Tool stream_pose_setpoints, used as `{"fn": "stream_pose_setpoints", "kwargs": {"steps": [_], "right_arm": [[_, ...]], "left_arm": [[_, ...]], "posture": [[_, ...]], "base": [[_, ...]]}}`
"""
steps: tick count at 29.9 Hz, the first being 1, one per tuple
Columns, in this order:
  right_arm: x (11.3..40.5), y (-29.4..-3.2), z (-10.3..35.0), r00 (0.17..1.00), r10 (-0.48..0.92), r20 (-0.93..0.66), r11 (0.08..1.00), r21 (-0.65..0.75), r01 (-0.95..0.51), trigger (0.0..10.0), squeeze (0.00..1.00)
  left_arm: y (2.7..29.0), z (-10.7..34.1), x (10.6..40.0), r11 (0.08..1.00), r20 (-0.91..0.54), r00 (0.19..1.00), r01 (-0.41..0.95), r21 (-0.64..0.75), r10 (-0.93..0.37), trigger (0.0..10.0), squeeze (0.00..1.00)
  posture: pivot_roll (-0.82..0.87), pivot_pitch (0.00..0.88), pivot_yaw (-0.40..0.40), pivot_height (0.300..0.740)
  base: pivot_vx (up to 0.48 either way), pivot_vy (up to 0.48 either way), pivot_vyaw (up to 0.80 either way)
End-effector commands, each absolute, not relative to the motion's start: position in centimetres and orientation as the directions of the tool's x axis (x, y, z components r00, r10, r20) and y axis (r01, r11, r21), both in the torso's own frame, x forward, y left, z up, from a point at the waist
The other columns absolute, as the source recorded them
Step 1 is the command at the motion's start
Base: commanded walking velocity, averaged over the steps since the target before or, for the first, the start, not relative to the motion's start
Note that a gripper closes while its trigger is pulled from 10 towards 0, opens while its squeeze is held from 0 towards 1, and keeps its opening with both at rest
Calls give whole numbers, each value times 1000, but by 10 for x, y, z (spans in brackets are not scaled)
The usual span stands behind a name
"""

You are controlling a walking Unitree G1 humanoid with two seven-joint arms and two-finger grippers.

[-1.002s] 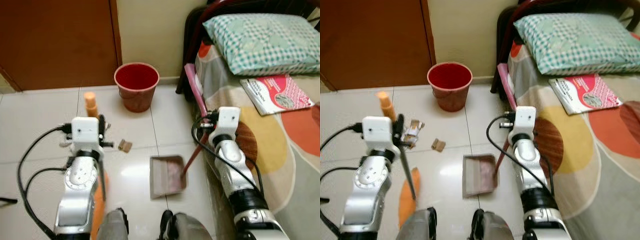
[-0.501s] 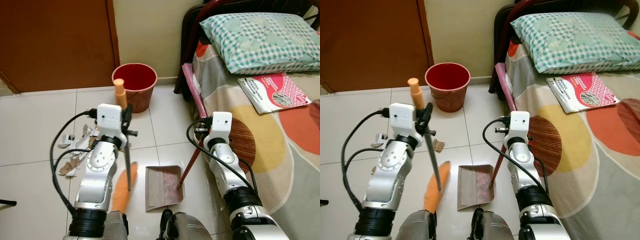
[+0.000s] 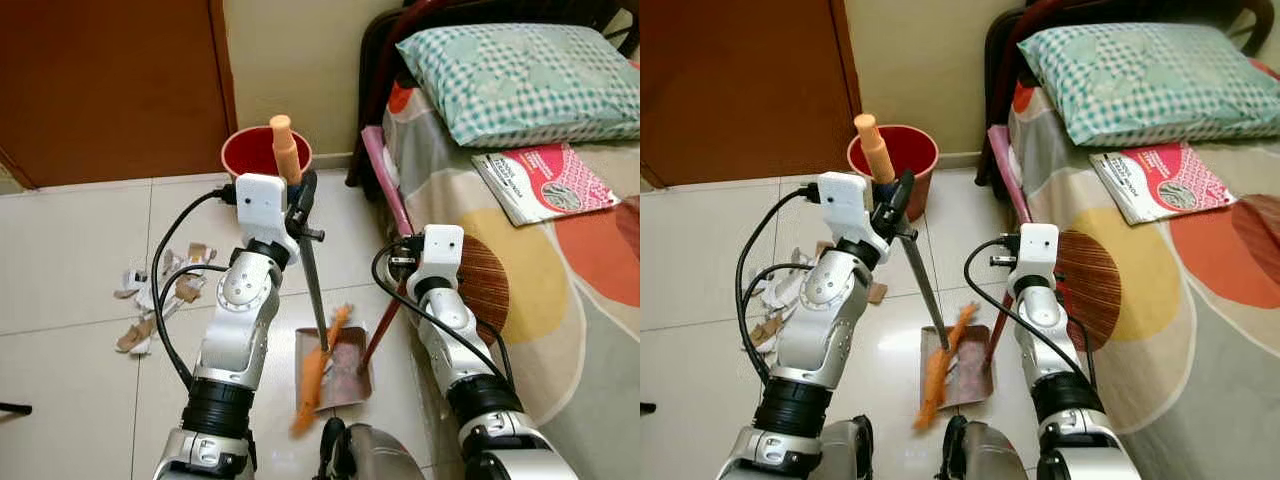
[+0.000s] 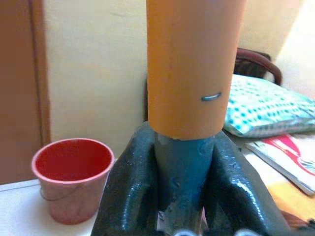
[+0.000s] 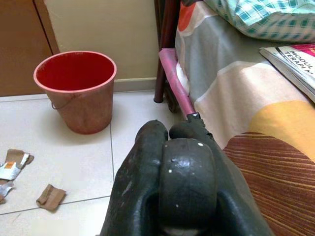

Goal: Sweep floor

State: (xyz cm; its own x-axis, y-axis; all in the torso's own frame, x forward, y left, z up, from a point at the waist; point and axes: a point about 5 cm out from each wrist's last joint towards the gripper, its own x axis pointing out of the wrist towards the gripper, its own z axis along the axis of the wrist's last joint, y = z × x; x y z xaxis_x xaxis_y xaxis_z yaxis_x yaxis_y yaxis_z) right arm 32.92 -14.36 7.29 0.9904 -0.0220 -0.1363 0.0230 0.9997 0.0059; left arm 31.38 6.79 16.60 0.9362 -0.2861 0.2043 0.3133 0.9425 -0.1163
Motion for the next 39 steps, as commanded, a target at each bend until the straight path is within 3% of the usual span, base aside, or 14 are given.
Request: {"fn": "stream_pose_setpoints", "kwargs": {"steps": [1, 9, 16, 28, 39], "right_arm": [[328, -149, 73, 990, -40, -138, 999, 4, 41, 10000, 0], [317, -171, 76, 990, -79, -118, 996, -50, 74, 10000, 0], [300, -191, 72, 983, -125, -135, 992, -39, 121, 10000, 0], [272, -189, 72, 990, -95, -102, 987, 120, 107, 10000, 0], [281, -178, 91, 999, -36, -24, 985, 168, 39, 10000, 0]], "left_arm": [[81, 176, 316, 960, 259, 938, 262, -103, -229, 10000, 0], [137, 188, 314, 994, 288, 957, 66, -84, -39, 10000, 0], [170, 164, 295, 1000, 210, 978, -12, -12, 14, 10000, 0], [176, 110, 246, 996, 25, 1000, -21, 86, 19, 10000, 0], [175, 108, 251, 994, 35, 999, -37, 98, 34, 10000, 0]], "posture": [[13, 142, -69, 740], [23, 150, -76, 740], [30, 145, -80, 740], [32, 105, -40, 740], [23, 98, -28, 740]], "base": [[0, 0, 0], [0, 0, 0], [0, 0, 0], [0, 0, 0], [0, 0, 173]]}}
